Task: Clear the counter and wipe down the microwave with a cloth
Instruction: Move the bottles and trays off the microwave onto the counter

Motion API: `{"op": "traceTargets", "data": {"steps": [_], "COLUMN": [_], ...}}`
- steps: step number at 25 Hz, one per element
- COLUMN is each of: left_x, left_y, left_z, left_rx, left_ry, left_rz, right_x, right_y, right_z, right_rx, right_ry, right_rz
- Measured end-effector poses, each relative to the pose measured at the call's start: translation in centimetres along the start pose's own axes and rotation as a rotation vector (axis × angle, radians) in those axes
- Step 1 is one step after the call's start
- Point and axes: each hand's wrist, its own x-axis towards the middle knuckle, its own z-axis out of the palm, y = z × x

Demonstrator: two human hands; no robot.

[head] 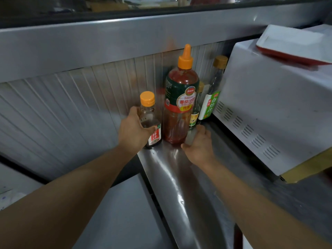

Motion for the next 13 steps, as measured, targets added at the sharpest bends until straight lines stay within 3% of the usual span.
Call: {"op": "traceTargets", "data": {"steps": [7, 10, 13], "left_x": [0.4, -0.4, -1.3], "left_y": [-0.6, -2.0, -3.2], "left_z": [1.3, 1.5, 2.2], "left_rx": [-0.045, 0.056, 0.168], "left_ry": [0.038, 0.076, 0.011], "left_rz": [-0.01, -0.021, -0.121], "right_x": [-0.5, -0.7, -1.2], "right_y": [1.3, 1.6, 2.1], "right_z": [-1.0, -1.3, -1.3], "right_rx": [-0.003, -0.009, -0.027], "right_ry": [-0.011, -0.026, -0.041], "right_rz": [-0.054, -0.067, -0.062]}}
